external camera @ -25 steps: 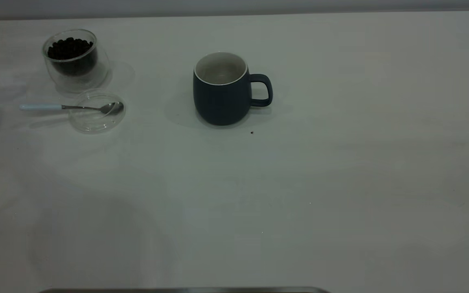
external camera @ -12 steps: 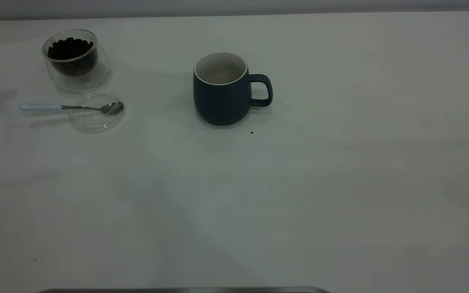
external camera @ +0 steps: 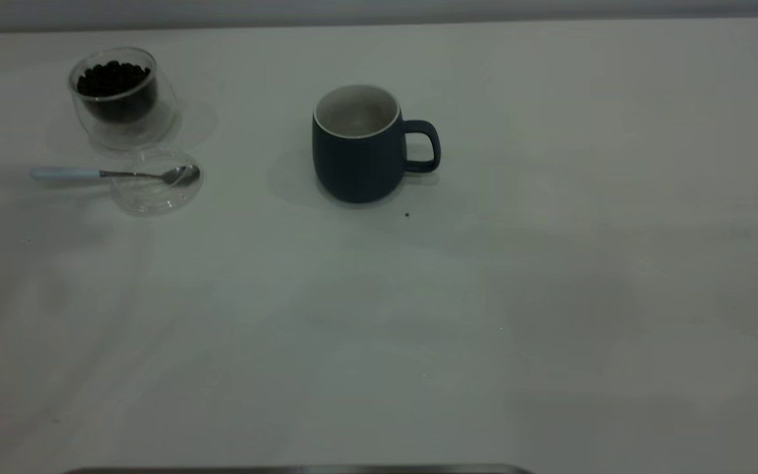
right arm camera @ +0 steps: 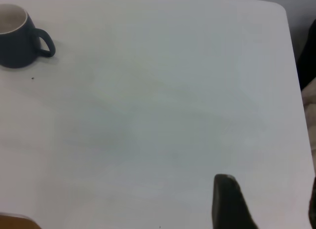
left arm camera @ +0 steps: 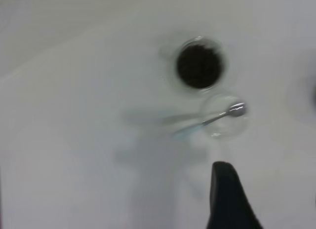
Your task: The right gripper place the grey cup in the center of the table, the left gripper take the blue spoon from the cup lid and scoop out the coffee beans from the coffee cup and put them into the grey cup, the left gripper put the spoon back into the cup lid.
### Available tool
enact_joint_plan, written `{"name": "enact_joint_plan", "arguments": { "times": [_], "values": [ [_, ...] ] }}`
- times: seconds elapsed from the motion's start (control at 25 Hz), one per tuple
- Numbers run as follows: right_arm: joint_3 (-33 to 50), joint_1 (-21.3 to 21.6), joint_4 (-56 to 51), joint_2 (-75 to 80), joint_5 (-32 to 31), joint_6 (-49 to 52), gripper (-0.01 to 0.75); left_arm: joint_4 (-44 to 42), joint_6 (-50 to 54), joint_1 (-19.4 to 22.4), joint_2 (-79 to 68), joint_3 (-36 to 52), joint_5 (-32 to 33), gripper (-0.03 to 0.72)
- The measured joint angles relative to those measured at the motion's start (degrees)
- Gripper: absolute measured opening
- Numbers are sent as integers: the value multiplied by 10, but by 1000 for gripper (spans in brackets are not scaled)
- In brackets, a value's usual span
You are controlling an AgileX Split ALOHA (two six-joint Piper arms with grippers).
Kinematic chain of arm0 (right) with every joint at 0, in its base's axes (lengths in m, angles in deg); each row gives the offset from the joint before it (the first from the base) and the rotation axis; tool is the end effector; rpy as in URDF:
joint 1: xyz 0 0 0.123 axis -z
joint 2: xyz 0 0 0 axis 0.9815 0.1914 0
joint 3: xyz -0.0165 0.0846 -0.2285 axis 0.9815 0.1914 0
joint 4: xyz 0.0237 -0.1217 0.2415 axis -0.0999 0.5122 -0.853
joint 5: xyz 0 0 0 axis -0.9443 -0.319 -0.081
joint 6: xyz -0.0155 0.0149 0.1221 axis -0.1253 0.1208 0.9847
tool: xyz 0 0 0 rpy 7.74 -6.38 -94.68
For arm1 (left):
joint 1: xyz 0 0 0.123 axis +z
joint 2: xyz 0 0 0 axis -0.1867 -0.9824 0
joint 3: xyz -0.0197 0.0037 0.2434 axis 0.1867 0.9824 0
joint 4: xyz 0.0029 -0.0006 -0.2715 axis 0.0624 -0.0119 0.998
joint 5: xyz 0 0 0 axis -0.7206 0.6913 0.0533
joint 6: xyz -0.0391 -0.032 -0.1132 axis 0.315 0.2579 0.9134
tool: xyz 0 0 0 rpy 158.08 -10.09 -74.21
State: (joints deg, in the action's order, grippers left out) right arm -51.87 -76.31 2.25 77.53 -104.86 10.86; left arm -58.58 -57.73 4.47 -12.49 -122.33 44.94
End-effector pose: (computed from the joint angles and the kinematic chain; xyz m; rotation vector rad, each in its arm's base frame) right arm 0.0799 0.0093 0.2568 -0.1767 2.1149 -0.0069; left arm 0.3642 -0.0371 0.3641 0.1524 2.4487 -0.0067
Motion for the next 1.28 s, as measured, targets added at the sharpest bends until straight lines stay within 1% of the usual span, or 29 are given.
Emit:
{"name": "enact_joint_plan", "arguments": {
  "times": [0.12,0.2,0.28,0.44,0.6,0.72,0.88,1.08,1.28],
  "values": [
    [0,0,0,0,0,0,358,-2,15,-52,34,13,0,486],
    [0,0,0,0,0,0,358,-2,17,-75,66,38,0,486],
    [0,0,0,0,0,0,358,-2,17,-87,114,82,0,486],
    [0,0,0,0,0,0,358,-29,18,-90,232,194,0,486],
    [0,0,0,0,0,0,358,-103,34,-90,336,303,0,486],
    [0,0,0,0,0,0,358,-112,57,-90,404,384,0,486],
    [0,0,0,0,0,0,358,-72,59,-90,500,478,0,486],
    [0,0,0,0,0,0,358,-9,16,-90,616,607,-3,486],
    [0,0,0,0,0,0,358,35,7,-90,717,711,-9,486]
  ]
}}
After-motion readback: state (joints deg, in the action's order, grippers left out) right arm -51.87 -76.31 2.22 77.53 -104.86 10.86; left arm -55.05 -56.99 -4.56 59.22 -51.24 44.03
